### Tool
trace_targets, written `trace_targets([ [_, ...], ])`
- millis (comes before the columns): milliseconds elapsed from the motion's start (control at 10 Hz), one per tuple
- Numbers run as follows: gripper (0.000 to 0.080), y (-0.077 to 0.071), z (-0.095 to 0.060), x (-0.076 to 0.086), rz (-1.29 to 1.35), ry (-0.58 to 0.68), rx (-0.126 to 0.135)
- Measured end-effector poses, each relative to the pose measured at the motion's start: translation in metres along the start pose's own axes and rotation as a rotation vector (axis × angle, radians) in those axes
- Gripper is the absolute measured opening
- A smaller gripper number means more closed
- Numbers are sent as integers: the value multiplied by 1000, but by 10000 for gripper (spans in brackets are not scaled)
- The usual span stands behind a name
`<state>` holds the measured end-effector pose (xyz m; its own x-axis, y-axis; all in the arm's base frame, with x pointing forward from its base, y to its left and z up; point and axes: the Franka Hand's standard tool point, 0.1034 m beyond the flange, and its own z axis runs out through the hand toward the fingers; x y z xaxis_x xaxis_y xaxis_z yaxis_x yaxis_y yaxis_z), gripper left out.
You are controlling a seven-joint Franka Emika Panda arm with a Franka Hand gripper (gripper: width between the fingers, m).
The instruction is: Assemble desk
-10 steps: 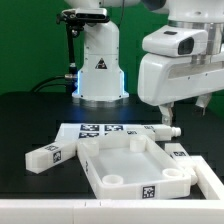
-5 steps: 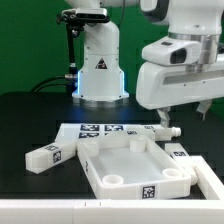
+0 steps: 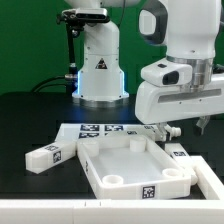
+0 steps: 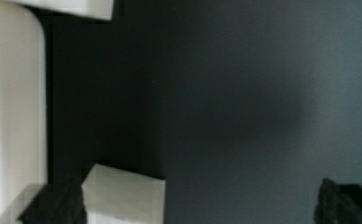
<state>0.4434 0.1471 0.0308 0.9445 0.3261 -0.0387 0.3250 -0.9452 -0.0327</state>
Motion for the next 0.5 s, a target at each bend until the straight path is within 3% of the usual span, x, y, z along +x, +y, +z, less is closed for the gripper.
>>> trace_targets([
  [500, 650, 10, -1, 7, -18, 15, 5],
])
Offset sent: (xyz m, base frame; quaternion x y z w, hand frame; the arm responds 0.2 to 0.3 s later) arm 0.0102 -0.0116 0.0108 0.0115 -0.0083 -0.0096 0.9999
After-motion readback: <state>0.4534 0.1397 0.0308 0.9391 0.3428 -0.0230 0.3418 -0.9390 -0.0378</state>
